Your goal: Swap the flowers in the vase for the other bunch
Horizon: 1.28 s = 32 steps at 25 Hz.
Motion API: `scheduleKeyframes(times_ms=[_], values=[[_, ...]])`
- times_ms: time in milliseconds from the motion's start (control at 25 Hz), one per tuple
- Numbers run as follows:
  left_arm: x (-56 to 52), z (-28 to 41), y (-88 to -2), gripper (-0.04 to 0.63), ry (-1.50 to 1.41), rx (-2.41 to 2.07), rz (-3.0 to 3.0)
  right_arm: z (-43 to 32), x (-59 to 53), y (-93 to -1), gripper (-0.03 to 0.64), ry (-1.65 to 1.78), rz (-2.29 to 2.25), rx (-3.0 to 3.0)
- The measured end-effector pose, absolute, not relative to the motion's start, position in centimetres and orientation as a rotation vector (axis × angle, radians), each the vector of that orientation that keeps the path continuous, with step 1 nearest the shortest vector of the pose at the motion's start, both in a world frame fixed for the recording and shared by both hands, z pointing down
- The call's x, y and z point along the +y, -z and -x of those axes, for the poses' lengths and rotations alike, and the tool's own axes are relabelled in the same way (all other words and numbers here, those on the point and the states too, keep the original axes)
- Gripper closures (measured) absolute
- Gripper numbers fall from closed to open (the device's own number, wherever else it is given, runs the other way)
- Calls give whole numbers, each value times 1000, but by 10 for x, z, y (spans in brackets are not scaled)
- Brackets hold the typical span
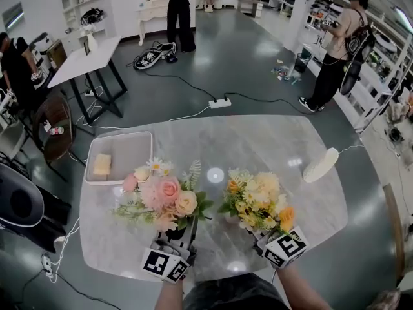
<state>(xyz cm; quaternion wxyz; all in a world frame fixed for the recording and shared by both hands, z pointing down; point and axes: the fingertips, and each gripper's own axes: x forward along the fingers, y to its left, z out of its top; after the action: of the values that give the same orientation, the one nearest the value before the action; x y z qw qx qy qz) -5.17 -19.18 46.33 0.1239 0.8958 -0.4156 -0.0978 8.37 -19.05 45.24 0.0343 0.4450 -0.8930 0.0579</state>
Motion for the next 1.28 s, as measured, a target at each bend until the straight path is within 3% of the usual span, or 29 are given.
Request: scheduleKeyframes(times_ms=[1280], values=[[-182, 49, -461, 528, 298, -1213, -2568, -90, -178, -452, 423, -161, -1305, -2682]])
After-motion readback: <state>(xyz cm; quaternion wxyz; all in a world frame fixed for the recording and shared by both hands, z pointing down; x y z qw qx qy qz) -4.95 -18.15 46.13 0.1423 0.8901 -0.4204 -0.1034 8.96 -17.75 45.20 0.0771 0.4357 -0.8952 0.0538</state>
